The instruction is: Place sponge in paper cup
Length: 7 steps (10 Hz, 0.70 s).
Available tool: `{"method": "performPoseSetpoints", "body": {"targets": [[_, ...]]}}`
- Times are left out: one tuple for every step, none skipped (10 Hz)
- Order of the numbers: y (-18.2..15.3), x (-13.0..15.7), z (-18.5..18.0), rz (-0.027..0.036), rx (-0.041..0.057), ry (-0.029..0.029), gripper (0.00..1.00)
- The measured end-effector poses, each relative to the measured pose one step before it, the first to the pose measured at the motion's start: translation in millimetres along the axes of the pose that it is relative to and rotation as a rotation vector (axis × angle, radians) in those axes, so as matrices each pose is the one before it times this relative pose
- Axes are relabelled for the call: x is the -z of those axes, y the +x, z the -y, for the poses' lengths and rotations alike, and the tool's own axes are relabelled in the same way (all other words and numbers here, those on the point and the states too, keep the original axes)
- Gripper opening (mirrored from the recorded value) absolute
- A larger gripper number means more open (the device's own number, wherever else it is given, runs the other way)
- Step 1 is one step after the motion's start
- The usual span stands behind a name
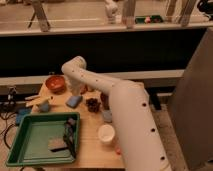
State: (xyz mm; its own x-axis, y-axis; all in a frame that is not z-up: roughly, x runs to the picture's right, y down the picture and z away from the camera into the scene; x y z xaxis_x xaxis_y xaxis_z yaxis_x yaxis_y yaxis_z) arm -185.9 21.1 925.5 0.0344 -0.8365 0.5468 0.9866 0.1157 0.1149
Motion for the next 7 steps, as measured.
{"method": "performPoseSetpoints", "body": {"targets": [[1.17,11.86,0.6,-0.00299,0.01296,-0.00359,0.07],[1.08,7.18,1.3,0.0006,0.00116,0.00368,0.14],[2.13,2.83,-1.04,-0.00115,-0.03001,0.00812,0.26],[2.01,-1.91,-1.17,-0.0015,-0.03627,0.00913,0.34],[2.58,-8.41,-1.68,0.00551,-0.04957,0.01539,0.45],[3.31,-13.07,-2.47,0.01111,-0.04725,0.01623,0.57],[2.14,-8.76,-1.2,0.0046,-0.02087,0.00478,0.67]]}}
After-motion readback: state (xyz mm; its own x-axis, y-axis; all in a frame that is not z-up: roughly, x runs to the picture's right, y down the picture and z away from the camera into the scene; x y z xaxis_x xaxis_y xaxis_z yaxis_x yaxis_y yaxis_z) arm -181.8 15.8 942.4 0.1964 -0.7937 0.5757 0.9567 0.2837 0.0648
